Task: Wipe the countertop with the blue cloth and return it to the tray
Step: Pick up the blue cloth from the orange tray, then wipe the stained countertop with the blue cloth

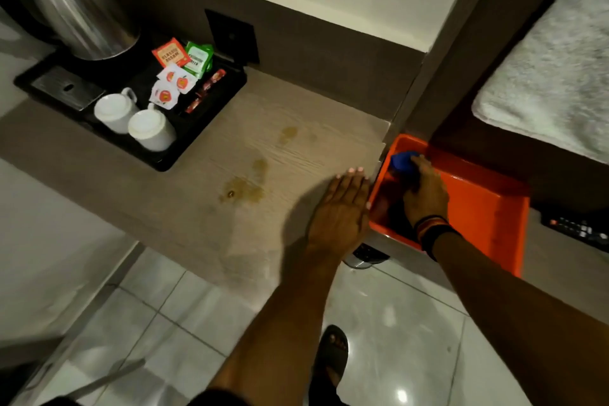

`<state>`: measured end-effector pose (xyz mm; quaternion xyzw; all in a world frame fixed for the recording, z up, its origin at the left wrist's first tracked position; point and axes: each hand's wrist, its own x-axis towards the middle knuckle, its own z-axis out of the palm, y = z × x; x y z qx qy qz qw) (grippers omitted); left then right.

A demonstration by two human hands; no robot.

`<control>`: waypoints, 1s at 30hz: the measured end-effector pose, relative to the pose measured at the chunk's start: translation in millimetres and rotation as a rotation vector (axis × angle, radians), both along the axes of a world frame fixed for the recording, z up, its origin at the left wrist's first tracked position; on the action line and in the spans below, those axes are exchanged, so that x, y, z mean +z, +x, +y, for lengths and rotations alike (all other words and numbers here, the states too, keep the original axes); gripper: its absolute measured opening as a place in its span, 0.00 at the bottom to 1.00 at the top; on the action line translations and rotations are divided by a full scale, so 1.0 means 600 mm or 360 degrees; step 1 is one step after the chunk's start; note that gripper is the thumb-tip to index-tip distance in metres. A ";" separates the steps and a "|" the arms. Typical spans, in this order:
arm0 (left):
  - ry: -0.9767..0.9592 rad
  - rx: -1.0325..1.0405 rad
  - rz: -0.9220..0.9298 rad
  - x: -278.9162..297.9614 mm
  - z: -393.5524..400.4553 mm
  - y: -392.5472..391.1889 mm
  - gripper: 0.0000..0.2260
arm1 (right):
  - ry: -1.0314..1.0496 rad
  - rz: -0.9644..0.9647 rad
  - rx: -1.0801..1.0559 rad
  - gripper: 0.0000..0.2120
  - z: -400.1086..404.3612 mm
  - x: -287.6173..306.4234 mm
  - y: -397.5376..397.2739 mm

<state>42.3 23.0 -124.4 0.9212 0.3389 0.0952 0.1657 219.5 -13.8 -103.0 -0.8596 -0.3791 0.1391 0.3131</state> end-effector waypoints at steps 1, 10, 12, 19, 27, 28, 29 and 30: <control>-0.0015 -0.0007 -0.0027 0.005 -0.001 -0.004 0.25 | 0.0067 -0.0062 0.0036 0.32 -0.007 0.020 -0.011; -0.0073 0.0387 -0.0082 0.054 -0.052 -0.267 0.26 | 0.0198 0.0207 0.0195 0.29 -0.053 0.125 -0.280; -0.0054 0.0559 0.0011 0.056 -0.040 -0.340 0.26 | -0.0032 0.0396 0.0350 0.28 -0.061 0.100 -0.344; -0.0073 0.0872 0.0090 0.037 0.029 -0.475 0.26 | -0.0470 -0.0267 0.0420 0.31 -0.055 0.009 -0.419; -0.0007 0.1191 -0.0020 -0.003 0.095 -0.440 0.26 | -0.0443 -0.0509 0.0338 0.31 0.043 -0.034 -0.376; 0.0046 0.1174 -0.0037 -0.008 0.098 -0.438 0.26 | -0.0448 -0.0503 0.0389 0.31 0.069 -0.032 -0.366; 0.0091 0.1133 -0.0042 -0.012 0.102 -0.438 0.26 | -0.0458 -0.0515 0.0461 0.30 0.091 -0.030 -0.359; 0.0116 0.1084 -0.0035 -0.014 0.108 -0.439 0.25 | -0.0464 -0.0535 0.0550 0.28 0.107 -0.028 -0.357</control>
